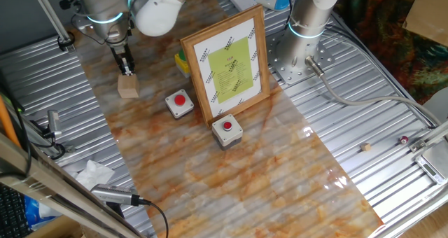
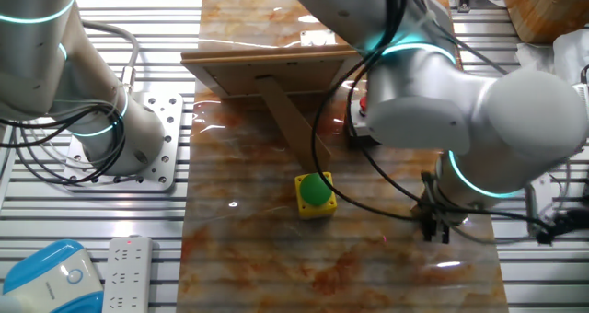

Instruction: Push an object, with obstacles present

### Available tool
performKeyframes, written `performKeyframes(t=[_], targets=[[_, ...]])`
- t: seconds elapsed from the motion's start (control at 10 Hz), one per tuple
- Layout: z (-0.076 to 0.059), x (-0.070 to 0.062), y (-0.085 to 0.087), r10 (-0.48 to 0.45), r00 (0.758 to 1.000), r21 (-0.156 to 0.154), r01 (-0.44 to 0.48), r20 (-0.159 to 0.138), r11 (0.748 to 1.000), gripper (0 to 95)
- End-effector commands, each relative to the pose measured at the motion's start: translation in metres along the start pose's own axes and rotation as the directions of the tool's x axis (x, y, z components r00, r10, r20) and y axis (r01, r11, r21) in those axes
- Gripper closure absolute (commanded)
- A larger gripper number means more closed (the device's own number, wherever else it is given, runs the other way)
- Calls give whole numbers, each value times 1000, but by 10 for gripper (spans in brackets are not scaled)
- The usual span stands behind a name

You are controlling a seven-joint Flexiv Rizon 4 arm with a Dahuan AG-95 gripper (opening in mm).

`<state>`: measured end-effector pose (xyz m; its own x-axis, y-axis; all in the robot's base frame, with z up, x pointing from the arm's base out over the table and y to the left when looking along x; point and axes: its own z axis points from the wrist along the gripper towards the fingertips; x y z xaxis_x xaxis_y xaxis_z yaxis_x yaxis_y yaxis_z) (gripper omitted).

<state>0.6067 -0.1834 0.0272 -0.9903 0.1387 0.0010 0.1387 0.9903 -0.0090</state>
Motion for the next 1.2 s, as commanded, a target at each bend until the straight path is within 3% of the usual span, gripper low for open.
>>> performKeyframes(t=[0.1,0.5,0.8,1.2], targets=[[2,-2,-12,-22,1000,0,22,-2,1000,950],[2,-2,-12,-131,991,-40,131,-3,991,950],[2,-2,-12,-250,968,-41,249,-2,968,950],[2,-2,-12,-320,947,-56,319,-9,946,950]])
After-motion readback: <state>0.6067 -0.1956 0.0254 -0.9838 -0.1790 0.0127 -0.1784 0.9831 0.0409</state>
